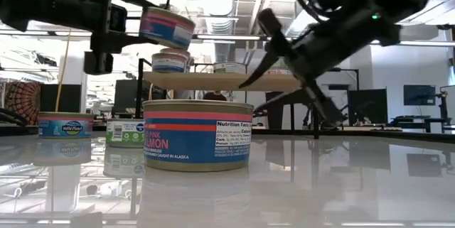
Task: Stack canned seafood by type on shelf
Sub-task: Stack the blue pink tuna can on top of the other blue pink tuna can on the shelf
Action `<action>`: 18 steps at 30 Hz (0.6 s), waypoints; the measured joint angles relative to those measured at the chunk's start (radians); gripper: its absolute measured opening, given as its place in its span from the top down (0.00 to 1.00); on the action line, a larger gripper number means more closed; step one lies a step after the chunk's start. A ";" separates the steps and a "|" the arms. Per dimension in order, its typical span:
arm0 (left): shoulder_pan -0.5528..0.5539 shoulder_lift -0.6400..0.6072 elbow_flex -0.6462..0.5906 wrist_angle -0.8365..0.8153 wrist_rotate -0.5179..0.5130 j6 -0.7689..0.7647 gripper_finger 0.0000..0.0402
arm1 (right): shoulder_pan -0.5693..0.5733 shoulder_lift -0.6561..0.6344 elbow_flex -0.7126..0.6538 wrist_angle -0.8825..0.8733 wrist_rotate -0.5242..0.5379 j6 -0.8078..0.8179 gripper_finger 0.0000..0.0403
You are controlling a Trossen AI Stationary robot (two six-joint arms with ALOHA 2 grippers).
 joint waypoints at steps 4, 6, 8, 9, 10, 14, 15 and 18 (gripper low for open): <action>0.002 -0.087 -0.005 -0.113 0.000 0.035 0.52 | -0.028 0.040 0.065 -0.002 -0.003 -0.076 0.50; 0.001 -0.123 -0.004 -0.175 0.018 0.054 0.52 | -0.041 0.055 0.097 0.005 -0.003 -0.113 0.49; 0.001 -0.142 -0.004 -0.203 0.026 0.074 0.52 | -0.053 0.066 0.116 -0.003 -0.002 -0.138 0.49; 0.001 -0.159 -0.003 -0.231 0.035 0.086 0.52 | -0.060 0.070 0.127 -0.004 -0.003 -0.149 0.49; 0.001 -0.171 -0.005 -0.257 0.047 0.097 0.52 | -0.066 0.077 0.135 0.001 -0.003 -0.152 0.49; 0.001 -0.197 -0.004 -0.314 0.069 0.130 0.52 | -0.086 0.082 0.148 -0.002 -0.002 -0.129 0.49; 0.001 -0.200 -0.004 -0.314 0.071 0.134 0.52 | -0.091 0.082 0.149 0.002 0.000 -0.129 0.49; 0.001 -0.213 -0.004 -0.337 0.084 0.154 0.52 | -0.096 0.082 0.148 0.043 0.058 -0.170 0.47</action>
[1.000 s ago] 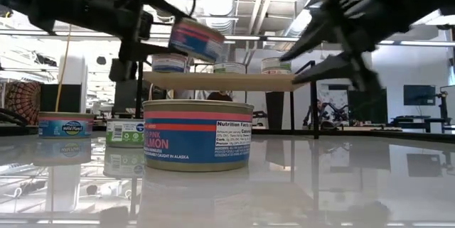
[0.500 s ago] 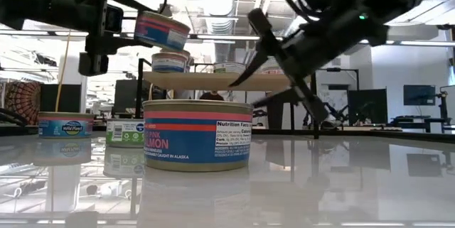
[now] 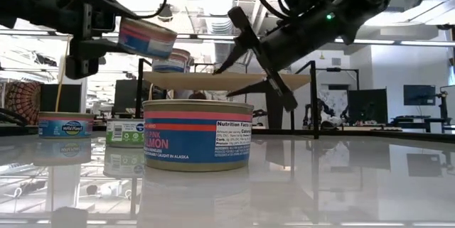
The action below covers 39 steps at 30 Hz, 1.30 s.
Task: Stack canned seafood by type on shelf
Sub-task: Stack the blue pink tuna can on top of the other blue pink tuna can on the shelf
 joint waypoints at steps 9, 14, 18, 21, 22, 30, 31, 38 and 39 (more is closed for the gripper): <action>0.000 -0.019 0.001 0.002 0.014 0.058 0.52 | 0.003 0.000 0.000 0.142 0.134 -0.140 0.32; 0.000 -0.020 0.001 -0.005 0.013 0.089 0.52 | 0.002 -0.001 0.000 0.194 0.154 -0.233 0.27; 0.000 -0.019 0.001 -0.010 0.013 0.136 0.52 | 0.001 -0.001 0.000 0.187 0.129 -0.168 0.27; 0.000 -0.019 0.001 -0.015 0.013 0.162 0.52 | -0.010 -0.001 0.000 0.179 0.093 -0.102 0.27; 0.000 -0.019 0.001 -0.021 0.013 0.166 0.52 | -0.016 -0.001 0.000 0.167 0.091 -0.078 0.27; 0.001 -0.019 0.001 -0.090 0.012 0.155 0.52 | -0.052 -0.001 0.000 0.154 0.048 -0.063 0.26; 0.004 -0.019 0.001 -0.094 0.012 0.153 0.52 | -0.053 -0.001 0.000 0.152 0.046 -0.060 0.25; 0.029 -0.019 0.001 -0.104 0.012 0.148 0.52 | -0.060 -0.001 0.000 0.136 0.045 -0.059 0.10; 0.031 -0.019 0.001 -0.106 0.012 0.146 0.52 | -0.059 -0.001 0.000 0.126 0.045 -0.059 0.07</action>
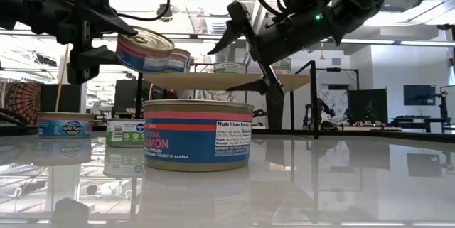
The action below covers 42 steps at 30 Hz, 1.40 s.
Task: Stack canned seafood by type on shelf
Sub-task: Stack the blue pink tuna can on top of the other blue pink tuna can on the shelf
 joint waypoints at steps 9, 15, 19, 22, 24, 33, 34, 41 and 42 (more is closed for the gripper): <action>0.015 0.000 0.000 0.000 -0.005 -0.069 0.52 | 0.040 0.000 0.000 -0.034 -0.002 0.024 0.03; 0.016 0.000 0.000 0.029 -0.025 -0.144 0.52 | 0.071 0.000 0.000 0.007 -0.003 0.022 0.03; 0.016 0.000 0.000 0.130 -0.036 -0.172 0.52 | 0.066 0.000 0.000 0.060 -0.077 -0.012 0.03; 0.016 0.000 0.000 0.191 -0.043 -0.200 0.51 | 0.044 0.000 0.000 0.144 -0.146 -0.085 0.03; 0.016 0.000 0.000 0.219 -0.047 -0.221 0.51 | 0.030 0.000 0.000 0.223 -0.167 -0.128 0.03; 0.016 0.000 0.000 0.285 -0.061 -0.285 0.51 | -0.014 0.013 0.109 0.189 -0.313 -0.213 0.03; 0.016 0.000 0.000 0.298 -0.061 -0.285 0.51 | -0.014 0.017 0.128 0.178 -0.318 -0.229 0.03; 0.016 0.000 0.000 0.357 -0.063 -0.282 0.51 | -0.041 0.019 0.238 0.044 -0.378 -0.272 0.03; 0.016 0.000 0.000 0.358 -0.063 -0.284 0.51 | -0.042 0.020 0.247 0.035 -0.386 -0.276 0.04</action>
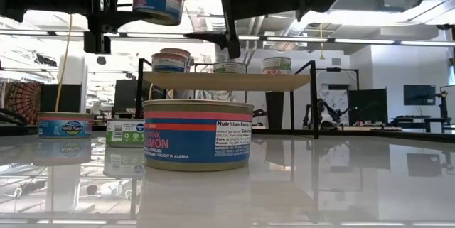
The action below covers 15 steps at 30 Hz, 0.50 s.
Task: Stack canned seafood by type on shelf
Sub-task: Stack the blue pink tuna can on top of the other blue pink tuna can on the shelf
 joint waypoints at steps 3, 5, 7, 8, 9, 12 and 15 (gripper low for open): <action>0.000 0.000 0.000 0.004 0.000 0.000 0.51 | -0.004 -0.002 0.029 -0.022 -0.007 -0.032 0.05; 0.000 0.000 0.000 0.005 0.000 0.000 0.51 | -0.002 -0.003 0.045 -0.032 -0.009 -0.040 0.08; 0.000 0.000 0.000 0.009 0.000 -0.002 0.51 | -0.002 -0.002 0.058 -0.051 -0.010 -0.040 0.12; 0.000 0.000 0.000 0.013 -0.001 -0.002 0.51 | -0.003 -0.002 0.064 -0.070 -0.011 -0.040 0.15; 0.000 0.000 0.000 0.020 -0.001 -0.001 0.51 | -0.003 -0.002 0.068 -0.089 -0.013 -0.040 0.18; 0.001 0.000 0.000 0.030 0.000 0.001 0.51 | -0.001 -0.002 0.068 -0.109 -0.016 -0.041 0.28; 0.004 0.000 0.000 0.027 0.005 0.005 0.51 | 0.000 -0.002 0.068 -0.110 -0.016 -0.040 0.37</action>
